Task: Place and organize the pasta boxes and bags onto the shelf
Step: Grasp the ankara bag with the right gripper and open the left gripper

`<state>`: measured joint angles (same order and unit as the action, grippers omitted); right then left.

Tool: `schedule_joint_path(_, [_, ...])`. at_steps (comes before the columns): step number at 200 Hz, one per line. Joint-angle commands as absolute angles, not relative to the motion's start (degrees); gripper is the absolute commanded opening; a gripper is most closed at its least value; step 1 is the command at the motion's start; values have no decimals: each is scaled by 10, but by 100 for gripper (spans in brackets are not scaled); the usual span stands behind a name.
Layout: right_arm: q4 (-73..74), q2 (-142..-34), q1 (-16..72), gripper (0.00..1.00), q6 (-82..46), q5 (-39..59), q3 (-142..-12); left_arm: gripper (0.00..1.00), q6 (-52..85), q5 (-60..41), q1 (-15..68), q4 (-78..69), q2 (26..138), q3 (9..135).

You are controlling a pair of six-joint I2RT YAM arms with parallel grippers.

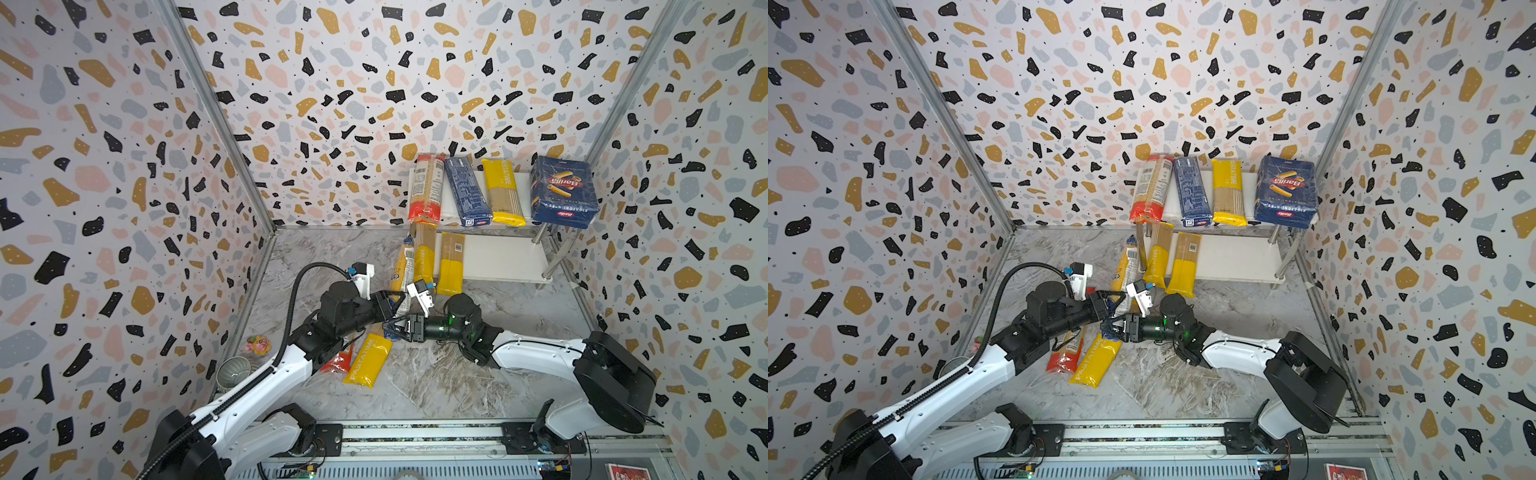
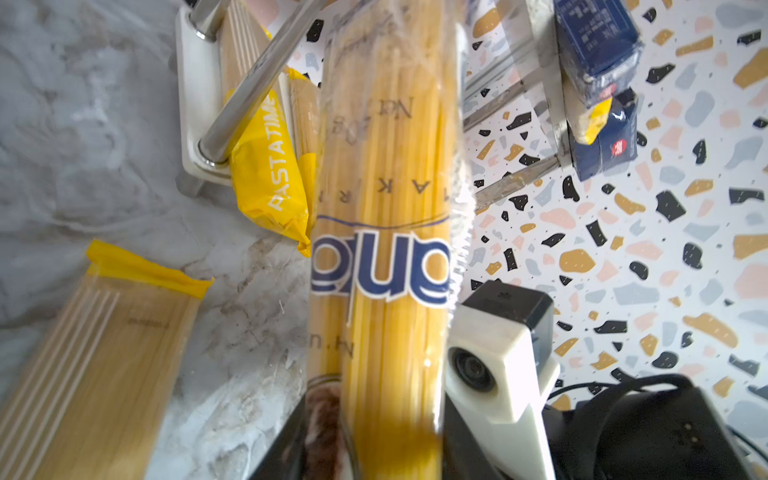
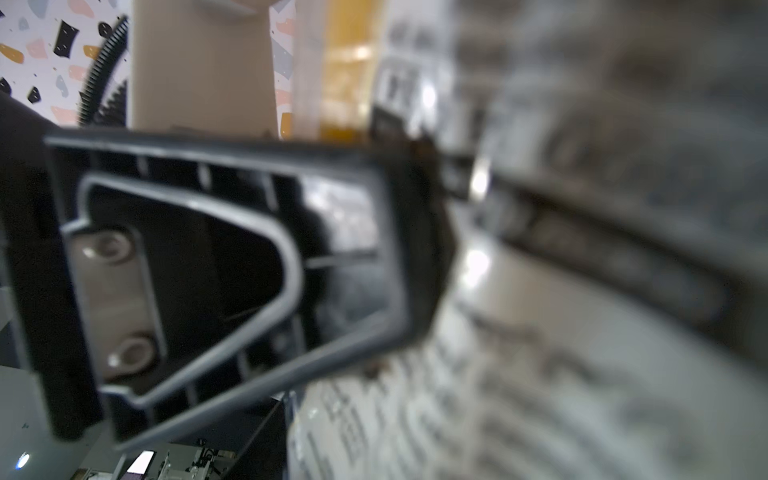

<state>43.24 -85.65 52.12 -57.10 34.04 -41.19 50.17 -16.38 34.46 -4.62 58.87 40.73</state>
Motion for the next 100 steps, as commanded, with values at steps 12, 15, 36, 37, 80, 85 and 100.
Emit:
schedule_joint_path(12, [461, -823, 543, 0, -511, 400, -408, 59, 488, -153, 349, -94, 575, 423])
schedule_joint_path(15, [461, -823, 543, 0, -511, 401, -408, 60, 488, -152, 349, -94, 575, 423])
schedule_joint_path(36, [454, -815, 543, 0, -508, 403, -406, 67, 485, -151, 349, -94, 579, 419])
schedule_joint_path(37, [454, -814, 543, 0, -508, 403, -406, 67, 485, -150, 349, -94, 580, 419])
schedule_joint_path(80, [453, -806, 540, 0, -517, 413, -402, 74, 479, -140, 349, -92, 586, 417])
schedule_joint_path(85, [455, -805, 538, 0, -521, 416, -401, 75, 477, -139, 349, -91, 587, 417])
schedule_joint_path(100, [474, -804, 535, 0, -532, 420, -391, 77, 475, -135, 349, -88, 587, 417])
